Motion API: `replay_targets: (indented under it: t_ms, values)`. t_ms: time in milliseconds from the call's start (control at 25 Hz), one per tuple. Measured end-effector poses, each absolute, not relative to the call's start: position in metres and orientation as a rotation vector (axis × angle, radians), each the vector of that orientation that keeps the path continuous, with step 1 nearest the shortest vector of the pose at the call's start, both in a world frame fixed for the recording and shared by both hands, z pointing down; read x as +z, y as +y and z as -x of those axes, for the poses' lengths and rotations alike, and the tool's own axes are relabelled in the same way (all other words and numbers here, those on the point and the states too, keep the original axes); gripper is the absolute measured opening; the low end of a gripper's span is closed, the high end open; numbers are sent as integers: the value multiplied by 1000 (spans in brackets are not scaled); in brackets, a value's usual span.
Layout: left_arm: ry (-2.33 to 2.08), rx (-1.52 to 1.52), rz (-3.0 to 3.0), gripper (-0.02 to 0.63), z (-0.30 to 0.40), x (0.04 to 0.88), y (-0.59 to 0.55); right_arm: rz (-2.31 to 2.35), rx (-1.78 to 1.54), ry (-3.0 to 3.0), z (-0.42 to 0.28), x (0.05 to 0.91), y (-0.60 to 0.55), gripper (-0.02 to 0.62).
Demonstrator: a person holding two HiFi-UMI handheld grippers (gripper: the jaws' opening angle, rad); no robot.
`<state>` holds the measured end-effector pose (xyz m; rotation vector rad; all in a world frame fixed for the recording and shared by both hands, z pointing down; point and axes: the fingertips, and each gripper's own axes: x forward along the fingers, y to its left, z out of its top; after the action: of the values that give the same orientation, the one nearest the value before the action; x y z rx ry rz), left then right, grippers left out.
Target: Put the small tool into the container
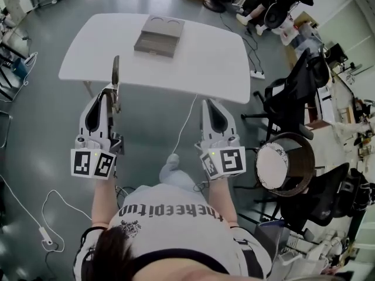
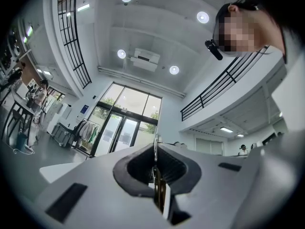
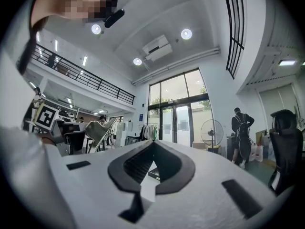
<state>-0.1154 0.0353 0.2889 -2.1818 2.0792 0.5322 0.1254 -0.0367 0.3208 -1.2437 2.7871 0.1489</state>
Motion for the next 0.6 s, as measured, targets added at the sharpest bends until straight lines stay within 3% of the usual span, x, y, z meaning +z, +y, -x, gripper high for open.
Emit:
replay_targets:
  t_ms: [600]
  values:
    - [2045, 556, 2126, 14, 59, 267, -69, 1129, 161, 2786, -168, 307, -146, 2]
